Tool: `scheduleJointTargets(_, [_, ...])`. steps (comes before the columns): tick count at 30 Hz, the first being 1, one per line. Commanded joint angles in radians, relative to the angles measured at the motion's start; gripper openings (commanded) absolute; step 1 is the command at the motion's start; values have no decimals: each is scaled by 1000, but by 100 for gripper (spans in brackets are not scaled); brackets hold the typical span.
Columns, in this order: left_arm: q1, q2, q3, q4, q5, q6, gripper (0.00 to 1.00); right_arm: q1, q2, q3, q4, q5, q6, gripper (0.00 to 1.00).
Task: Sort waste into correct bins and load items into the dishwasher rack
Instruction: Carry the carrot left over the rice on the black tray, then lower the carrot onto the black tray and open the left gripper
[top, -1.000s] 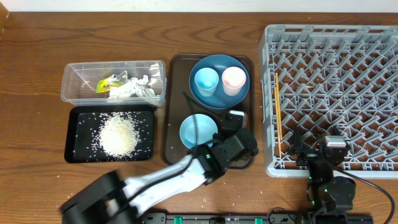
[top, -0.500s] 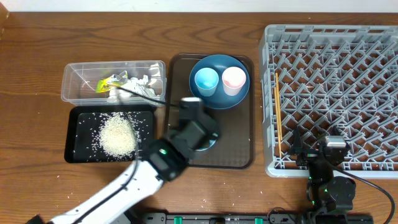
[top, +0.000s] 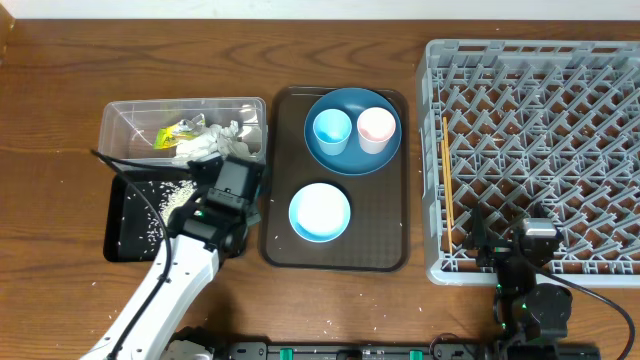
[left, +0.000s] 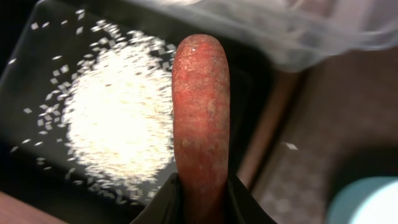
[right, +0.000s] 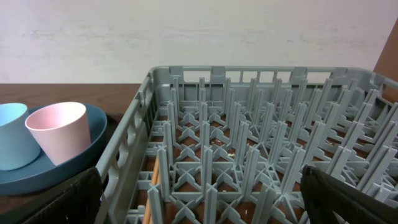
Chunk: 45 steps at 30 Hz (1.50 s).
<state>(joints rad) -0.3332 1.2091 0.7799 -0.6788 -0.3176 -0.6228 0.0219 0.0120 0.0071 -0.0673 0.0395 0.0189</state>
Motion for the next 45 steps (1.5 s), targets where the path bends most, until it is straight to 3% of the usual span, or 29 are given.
scheduleJointTargets(1, [40,8,-26,7,-13,47,19,4,-3,-2,-4,9,14,99])
scheduleJointTargets(28, [62,228,-59,90,-13,47,19,4,-3,-2,-4,9,14,99])
scheduleJointTargets(30, [62,227,-58,90,-13,47,27,4,-3,-2,-4,9,14,99])
scheduleJointTargets(33, [62,225,-57,89,-13,75,30,4,-3,-2,-4,9,14,99])
scheduleJointTargets(36, [62,199,-40,69,-13,131,41,4,-3,-2,-4,8,14,99])
scheduleJointTargets(39, [62,140,-15,32,-3,132,45,4,-3,-2,-4,9,14,99])
scheduleJointTargets(45, [62,-24,-5,43,221,133,50,4,-3,-2,-4,8,14,99])
